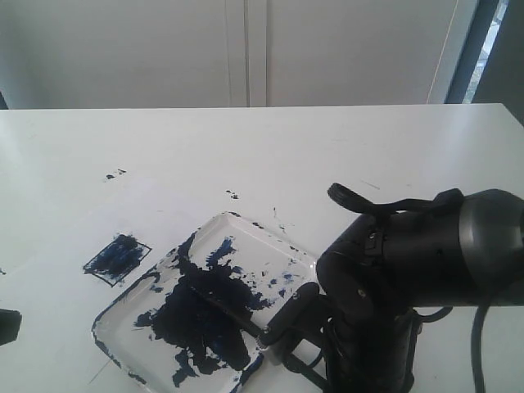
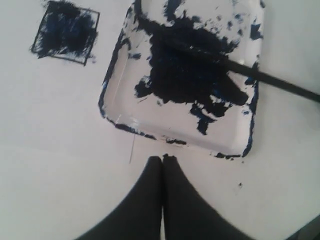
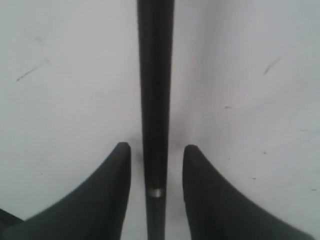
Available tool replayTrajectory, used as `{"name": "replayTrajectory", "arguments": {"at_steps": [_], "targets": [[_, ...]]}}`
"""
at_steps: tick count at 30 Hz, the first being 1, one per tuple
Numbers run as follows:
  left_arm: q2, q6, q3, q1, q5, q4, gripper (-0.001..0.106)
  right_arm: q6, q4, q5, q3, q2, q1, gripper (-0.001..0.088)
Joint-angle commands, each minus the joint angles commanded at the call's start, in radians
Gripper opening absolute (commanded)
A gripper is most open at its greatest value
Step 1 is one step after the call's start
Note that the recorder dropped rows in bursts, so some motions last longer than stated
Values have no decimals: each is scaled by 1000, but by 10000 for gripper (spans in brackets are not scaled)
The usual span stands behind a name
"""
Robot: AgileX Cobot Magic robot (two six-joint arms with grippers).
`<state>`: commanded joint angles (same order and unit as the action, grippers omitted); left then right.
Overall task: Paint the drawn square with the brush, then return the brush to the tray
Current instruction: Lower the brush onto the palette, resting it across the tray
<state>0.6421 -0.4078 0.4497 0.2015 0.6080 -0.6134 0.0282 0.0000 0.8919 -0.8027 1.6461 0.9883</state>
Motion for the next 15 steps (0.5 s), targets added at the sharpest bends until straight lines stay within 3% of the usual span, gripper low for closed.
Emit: {"name": "replayTrajectory", "arguments": {"at_steps": [5,10,12,15], "targets": [[0,-61,0,0,-13,-13,0,-18,0,-25,-2,-130,0,341],[0,-63,0,0,-15,-22,0,-53,0,-146,-2,-320,0,319],[-2,-68,0,0,-17,-51,0,-76,0,-202,-2,-392,0,263],[-2,-107,0,0,-70,-77,0,-78,-8,-320,1,-490,0,101]]}}
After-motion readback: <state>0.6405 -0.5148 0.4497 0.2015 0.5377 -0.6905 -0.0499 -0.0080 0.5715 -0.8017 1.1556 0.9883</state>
